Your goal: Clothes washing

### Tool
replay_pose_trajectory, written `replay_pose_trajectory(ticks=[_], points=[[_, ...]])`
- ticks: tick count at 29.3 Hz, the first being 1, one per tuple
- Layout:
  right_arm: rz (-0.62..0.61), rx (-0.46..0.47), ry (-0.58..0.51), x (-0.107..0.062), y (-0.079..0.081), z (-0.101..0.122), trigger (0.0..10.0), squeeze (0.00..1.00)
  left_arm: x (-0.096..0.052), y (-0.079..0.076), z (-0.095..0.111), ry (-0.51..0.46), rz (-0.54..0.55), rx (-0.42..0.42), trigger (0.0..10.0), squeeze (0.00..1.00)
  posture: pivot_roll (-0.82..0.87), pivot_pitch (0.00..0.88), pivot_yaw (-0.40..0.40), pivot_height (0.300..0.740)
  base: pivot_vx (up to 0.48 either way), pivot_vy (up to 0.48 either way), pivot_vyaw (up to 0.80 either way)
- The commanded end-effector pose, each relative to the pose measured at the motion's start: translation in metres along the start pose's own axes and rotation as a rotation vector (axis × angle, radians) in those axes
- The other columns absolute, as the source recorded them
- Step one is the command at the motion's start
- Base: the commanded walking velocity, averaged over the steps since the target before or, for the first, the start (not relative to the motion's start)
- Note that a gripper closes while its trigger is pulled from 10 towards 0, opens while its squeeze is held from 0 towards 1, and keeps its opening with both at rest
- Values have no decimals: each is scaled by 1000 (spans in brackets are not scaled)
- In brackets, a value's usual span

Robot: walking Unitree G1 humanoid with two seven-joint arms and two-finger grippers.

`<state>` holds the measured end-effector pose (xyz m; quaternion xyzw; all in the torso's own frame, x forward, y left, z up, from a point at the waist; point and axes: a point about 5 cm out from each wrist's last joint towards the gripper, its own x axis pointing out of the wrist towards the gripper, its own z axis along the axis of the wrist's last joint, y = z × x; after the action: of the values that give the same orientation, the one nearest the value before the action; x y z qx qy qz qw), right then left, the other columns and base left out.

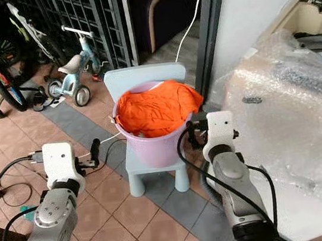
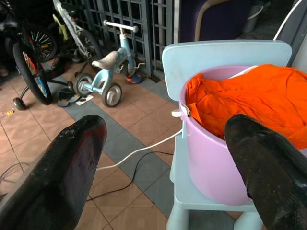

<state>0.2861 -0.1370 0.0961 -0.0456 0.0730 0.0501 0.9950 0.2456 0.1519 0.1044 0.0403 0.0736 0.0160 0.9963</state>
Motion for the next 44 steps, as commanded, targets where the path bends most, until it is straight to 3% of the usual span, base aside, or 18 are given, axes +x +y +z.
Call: replay_pose_trajectory(ticks=[1,5,7,13,19,22,31,41,44], points=[[29,-29,-35,0,2,7,10000,0,1,-2,0,-5,7,-4,10000,0,-4,14,-141,740,0,0,0],[78,-67,-51,-1,9,10,10000,0,3,-2,1,-10,13,-17,10000,0,-7,17,-138,740,0,0,0],[127,-16,-44,-2,16,8,10000,0,1,-1,0,2,14,-32,10000,0,3,22,-113,740,0,0,0],[117,39,-37,-2,17,2,10000,0,-6,4,-1,15,26,-28,10000,0,24,29,-74,740,103,0,0],[137,0,-23,1,20,1,10000,0,-3,4,-1,26,20,-17,10000,0,32,21,-71,740,413,0,0],[129,36,-11,3,19,0,10000,0,-3,3,1,24,16,-19,10000,0,32,24,-71,740,465,0,0],[115,-13,43,8,10,-8,10000,0,-6,1,-2,49,8,-25,10000,0,32,27,-61,740,468,0,0],[203,-89,60,12,17,-9,10000,0,0,-2,1,62,18,-52,10000,0,21,34,-62,740,416,152,223],[201,-55,83,13,17,-11,10000,0,1,-3,-3,88,16,-59,10000,0,16,31,-62,740,295,379,781]])
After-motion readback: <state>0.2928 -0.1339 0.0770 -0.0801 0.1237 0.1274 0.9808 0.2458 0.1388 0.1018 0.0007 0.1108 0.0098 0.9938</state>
